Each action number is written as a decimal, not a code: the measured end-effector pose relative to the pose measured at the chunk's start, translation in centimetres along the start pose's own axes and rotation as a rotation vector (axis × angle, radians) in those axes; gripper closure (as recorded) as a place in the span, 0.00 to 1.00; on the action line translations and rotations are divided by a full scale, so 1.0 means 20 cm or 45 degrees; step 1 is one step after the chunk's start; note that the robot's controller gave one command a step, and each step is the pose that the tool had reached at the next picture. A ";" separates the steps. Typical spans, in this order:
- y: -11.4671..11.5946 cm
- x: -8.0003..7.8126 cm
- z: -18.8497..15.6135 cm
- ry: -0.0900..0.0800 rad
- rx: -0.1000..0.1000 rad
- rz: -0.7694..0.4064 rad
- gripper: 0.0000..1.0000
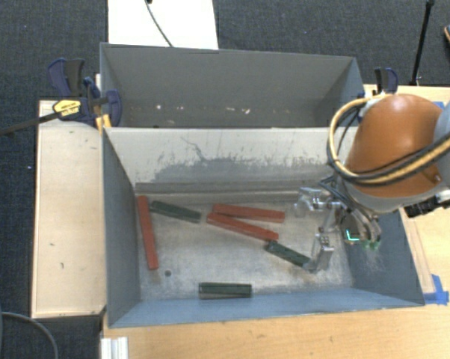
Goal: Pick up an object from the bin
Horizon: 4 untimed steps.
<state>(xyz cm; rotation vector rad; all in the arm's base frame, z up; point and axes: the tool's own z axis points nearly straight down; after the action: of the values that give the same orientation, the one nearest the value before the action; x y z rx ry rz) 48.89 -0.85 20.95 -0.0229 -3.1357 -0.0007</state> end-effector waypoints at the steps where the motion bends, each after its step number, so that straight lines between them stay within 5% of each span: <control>1: -0.09 0.01 0.71 -0.007 -0.001 0.143 0.00; 2: -0.10 0.00 0.54 -0.015 -0.001 0.234 0.00; 3: -0.07 0.04 0.55 -0.007 -0.002 0.466 0.00; 4: -0.03 -0.02 0.70 -0.003 -0.002 0.499 0.00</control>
Offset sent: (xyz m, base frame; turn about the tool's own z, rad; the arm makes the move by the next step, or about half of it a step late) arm -0.0039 -0.0177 -0.1395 0.1122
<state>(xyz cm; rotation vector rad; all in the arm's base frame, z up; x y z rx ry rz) 49.18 -1.41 6.85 -0.6337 -3.0737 -0.0016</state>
